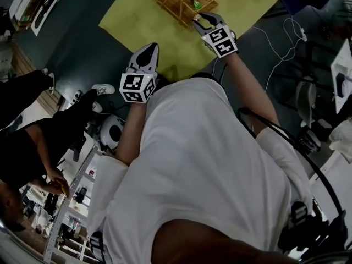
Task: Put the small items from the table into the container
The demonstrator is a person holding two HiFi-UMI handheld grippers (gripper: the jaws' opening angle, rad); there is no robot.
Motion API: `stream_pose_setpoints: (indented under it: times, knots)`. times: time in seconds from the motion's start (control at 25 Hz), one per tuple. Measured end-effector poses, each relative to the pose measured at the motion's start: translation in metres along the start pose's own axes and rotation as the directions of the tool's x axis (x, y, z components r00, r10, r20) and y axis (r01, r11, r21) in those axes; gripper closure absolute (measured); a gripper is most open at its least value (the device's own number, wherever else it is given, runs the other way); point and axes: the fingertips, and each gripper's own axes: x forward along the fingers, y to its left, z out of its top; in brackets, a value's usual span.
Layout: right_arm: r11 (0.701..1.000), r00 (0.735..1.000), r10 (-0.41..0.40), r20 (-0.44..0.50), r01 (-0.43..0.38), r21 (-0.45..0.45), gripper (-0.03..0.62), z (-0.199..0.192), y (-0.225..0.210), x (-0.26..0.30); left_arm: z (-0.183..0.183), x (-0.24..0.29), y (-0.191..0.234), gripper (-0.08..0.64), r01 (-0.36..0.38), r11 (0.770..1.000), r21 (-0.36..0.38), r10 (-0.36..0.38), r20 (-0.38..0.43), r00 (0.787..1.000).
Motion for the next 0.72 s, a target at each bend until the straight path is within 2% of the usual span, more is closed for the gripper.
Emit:
stream_pose_setpoints:
  times: [0.36, 0.72]
  knots:
    - [0.994, 0.995, -0.097, 0.031, 0.095, 0.043, 0.43, 0.023, -0.067, 0.01, 0.01, -0.014, 0.007, 0.551, -0.031, 0.999, 0.014, 0.031, 0.008, 0.999]
    - [0.985, 0.99, -0.142, -0.023, 0.143, 0.092, 0.43, 0.02, -0.078, 0.031, 0.014, -0.042, 0.022, 0.551, -0.098, 0.995, 0.006, 0.098, 0.006, 0.995]
